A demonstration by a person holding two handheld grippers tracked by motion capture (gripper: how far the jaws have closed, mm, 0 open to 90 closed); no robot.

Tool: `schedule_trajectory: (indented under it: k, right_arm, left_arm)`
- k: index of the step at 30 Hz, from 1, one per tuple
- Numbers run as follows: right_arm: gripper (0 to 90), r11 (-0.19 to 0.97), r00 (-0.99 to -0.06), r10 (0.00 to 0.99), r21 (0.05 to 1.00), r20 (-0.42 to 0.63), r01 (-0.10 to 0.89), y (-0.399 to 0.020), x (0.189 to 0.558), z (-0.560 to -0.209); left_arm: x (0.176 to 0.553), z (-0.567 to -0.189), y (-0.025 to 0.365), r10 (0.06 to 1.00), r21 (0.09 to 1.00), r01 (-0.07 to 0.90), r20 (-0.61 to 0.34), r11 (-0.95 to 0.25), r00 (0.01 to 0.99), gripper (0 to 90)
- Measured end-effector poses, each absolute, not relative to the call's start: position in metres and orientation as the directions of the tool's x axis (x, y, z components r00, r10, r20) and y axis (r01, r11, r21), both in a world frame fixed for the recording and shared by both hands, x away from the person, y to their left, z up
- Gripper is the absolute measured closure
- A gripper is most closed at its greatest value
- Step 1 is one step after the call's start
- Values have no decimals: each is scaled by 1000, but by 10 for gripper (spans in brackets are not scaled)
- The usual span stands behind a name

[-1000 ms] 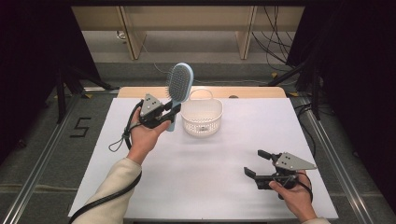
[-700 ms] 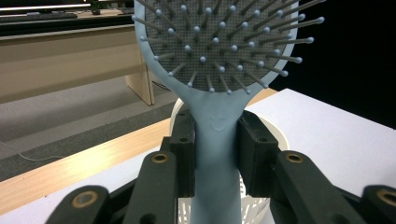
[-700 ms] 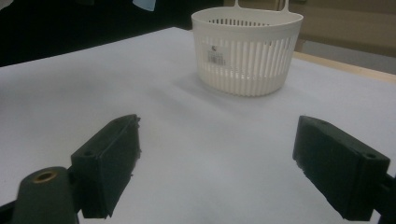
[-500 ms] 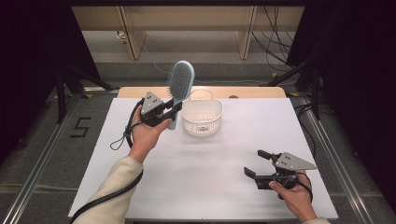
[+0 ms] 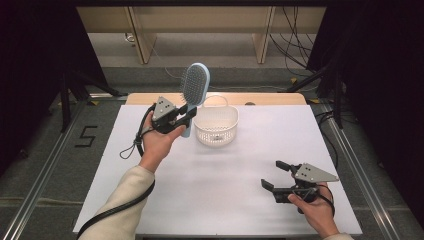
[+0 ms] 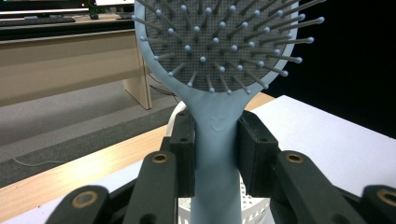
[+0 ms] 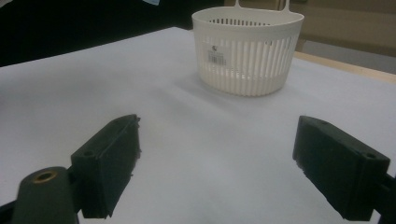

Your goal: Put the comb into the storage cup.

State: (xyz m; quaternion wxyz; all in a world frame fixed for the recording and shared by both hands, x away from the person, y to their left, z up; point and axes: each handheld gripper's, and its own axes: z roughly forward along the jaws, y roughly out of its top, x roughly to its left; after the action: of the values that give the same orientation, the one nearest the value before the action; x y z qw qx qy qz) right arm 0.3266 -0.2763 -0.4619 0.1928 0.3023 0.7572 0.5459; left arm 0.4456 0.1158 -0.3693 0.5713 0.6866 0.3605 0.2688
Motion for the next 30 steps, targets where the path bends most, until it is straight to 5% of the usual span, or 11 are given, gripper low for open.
schedule_trajectory:
  k: [30]
  right_arm:
    - [155,219,-744,667,943,41,249,-276,327,-462]
  left_arm:
    - [454,-367,106,799,978,189,-40,-93,600,698]
